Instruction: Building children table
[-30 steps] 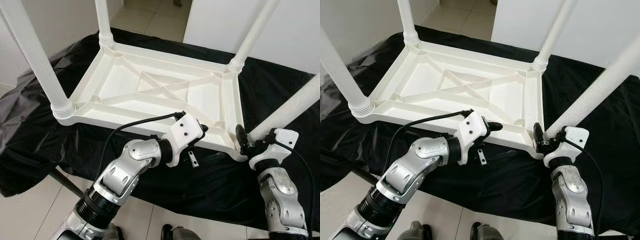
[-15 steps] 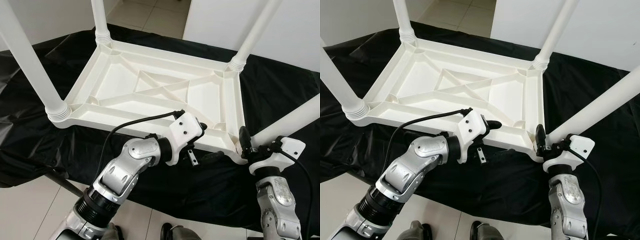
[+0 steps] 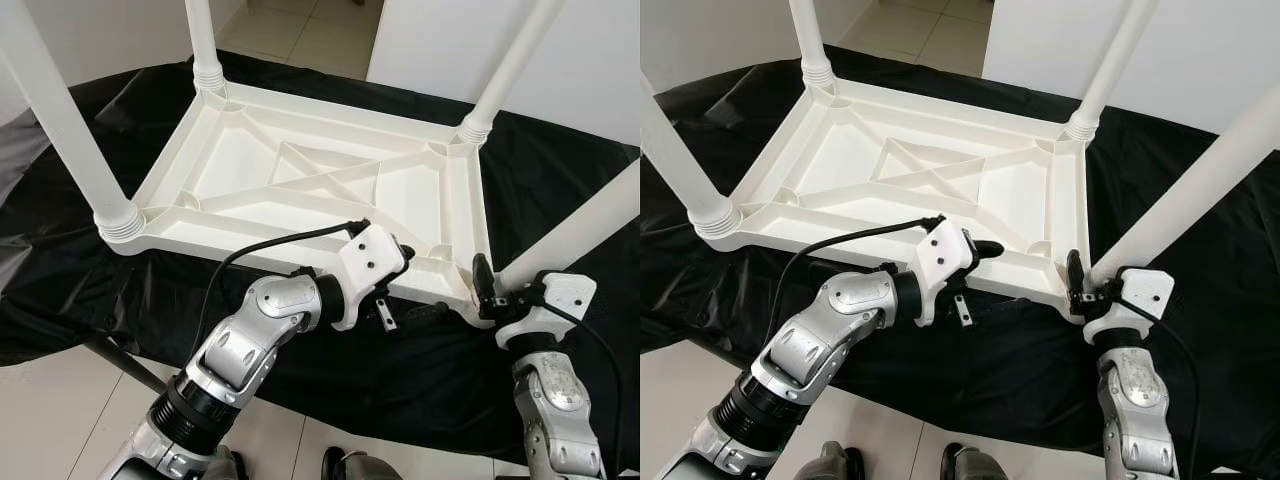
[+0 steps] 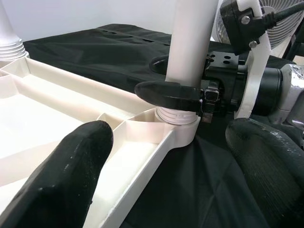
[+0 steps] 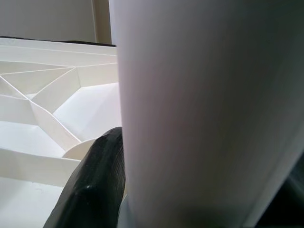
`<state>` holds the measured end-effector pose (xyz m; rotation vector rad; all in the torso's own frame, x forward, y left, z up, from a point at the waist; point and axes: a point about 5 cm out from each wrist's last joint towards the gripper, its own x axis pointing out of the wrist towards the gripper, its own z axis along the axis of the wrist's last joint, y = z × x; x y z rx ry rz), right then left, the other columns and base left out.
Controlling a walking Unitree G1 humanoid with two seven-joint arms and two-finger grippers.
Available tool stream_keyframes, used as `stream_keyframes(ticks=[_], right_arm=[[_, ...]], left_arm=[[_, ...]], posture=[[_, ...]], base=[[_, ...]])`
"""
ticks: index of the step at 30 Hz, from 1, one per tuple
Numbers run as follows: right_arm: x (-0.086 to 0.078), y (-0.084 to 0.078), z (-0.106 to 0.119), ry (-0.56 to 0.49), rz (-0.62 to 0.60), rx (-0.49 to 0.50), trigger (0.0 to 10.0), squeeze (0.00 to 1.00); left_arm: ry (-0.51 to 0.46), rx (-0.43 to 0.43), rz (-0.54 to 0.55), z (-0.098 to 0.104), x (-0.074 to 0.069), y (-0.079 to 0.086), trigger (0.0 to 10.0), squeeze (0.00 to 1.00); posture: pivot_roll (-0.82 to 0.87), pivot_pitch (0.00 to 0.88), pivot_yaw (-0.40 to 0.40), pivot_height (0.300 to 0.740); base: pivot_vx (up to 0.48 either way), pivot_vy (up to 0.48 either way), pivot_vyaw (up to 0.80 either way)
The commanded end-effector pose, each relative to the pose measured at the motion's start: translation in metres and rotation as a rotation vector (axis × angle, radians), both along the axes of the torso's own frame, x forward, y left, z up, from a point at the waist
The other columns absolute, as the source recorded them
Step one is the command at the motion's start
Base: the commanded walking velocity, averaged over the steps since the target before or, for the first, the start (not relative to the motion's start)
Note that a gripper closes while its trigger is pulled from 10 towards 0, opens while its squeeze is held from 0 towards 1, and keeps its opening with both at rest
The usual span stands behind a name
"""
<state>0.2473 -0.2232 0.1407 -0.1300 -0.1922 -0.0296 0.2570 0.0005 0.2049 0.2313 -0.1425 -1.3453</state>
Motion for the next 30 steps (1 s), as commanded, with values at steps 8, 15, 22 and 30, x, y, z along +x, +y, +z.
stream_keyframes(ticks=[8, 15, 22, 30], right_arm=[[-0.015, 0.004, -0.041, 0.165, 0.032, -0.023, 10.0, 0.00], [-0.018, 0.002, -0.044, 0.148, 0.015, 0.054, 10.0, 0.00], [-0.013, 0.000, -0.048, 0.178, -0.002, 0.089, 10.0, 0.00], [-0.006, -0.001, -0.050, 0.238, -0.010, 0.098, 10.0, 0.00]], left_arm=[[-0.004, -0.001, -0.003, 0.002, 0.001, -0.001, 10.0, 0.00], [-0.002, -0.001, -0.004, 0.003, 0.001, -0.001, 10.0, 0.00], [-0.003, 0.001, -0.004, 0.003, 0.002, -0.001, 10.0, 0.00], [-0.006, 0.003, 0.000, 0.003, 0.002, 0.001, 10.0, 0.00]], posture=[[0.01, 0.175, -0.039, 0.740], [0.01, 0.179, -0.035, 0.740], [0.01, 0.176, -0.034, 0.740], [0.01, 0.176, -0.033, 0.740]], base=[[0.000, 0.000, 0.00], [0.000, 0.000, 0.00], [0.000, 0.000, 0.00], [0.000, 0.000, 0.00]])
